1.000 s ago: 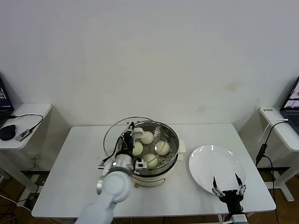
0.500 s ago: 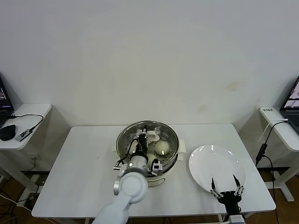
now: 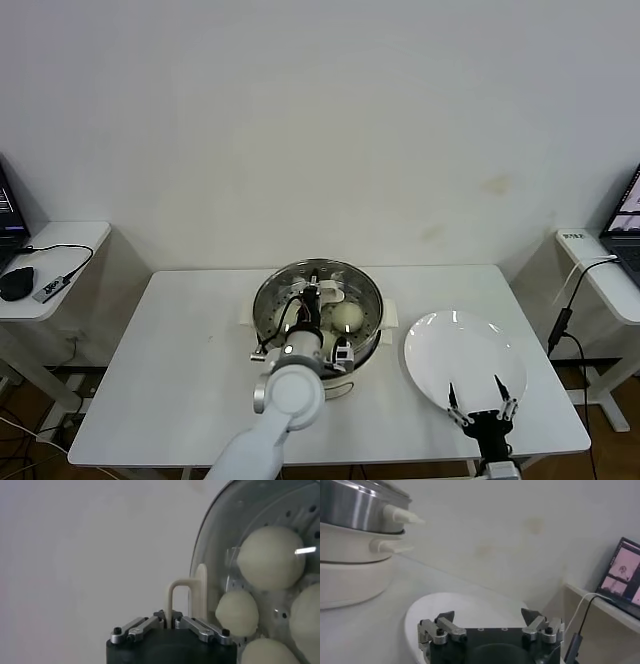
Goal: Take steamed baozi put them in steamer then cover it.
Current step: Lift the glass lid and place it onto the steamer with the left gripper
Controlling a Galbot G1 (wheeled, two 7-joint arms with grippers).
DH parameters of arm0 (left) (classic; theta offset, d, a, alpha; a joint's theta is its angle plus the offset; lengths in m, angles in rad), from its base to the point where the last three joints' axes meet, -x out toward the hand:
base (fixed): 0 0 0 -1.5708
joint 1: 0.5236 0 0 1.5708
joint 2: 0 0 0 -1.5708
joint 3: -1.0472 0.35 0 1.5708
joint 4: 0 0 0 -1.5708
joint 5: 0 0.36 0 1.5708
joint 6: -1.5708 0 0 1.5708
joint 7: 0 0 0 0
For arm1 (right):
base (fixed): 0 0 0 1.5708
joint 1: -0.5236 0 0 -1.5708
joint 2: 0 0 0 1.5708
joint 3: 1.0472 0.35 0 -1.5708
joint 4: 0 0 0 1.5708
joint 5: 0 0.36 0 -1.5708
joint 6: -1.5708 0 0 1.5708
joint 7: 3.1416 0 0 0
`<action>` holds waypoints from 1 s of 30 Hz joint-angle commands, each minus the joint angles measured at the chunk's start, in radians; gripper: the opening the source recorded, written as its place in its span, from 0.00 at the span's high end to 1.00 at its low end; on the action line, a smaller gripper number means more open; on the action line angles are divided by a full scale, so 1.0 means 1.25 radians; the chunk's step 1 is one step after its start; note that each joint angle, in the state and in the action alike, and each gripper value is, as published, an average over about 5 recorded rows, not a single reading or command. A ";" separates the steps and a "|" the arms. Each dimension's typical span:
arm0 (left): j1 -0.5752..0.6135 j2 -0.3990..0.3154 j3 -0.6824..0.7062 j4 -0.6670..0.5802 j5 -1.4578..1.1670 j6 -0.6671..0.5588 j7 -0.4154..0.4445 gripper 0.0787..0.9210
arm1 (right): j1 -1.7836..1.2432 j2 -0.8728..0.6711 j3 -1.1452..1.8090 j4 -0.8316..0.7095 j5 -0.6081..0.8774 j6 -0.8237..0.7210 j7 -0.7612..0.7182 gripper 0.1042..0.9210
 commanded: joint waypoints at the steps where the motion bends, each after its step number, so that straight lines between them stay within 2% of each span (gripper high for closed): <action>1: -0.006 -0.012 0.004 0.013 0.010 -0.001 -0.001 0.92 | 0.000 0.001 -0.004 -0.002 -0.003 0.002 0.000 0.12; 27: 0.013 -0.014 -0.020 0.016 -0.010 -0.008 -0.022 0.92 | -0.001 -0.001 -0.010 -0.002 -0.006 0.004 -0.005 0.12; 30: 0.017 -0.013 -0.023 0.002 -0.014 -0.008 -0.026 0.88 | -0.002 -0.001 -0.013 -0.001 -0.007 0.005 -0.005 0.12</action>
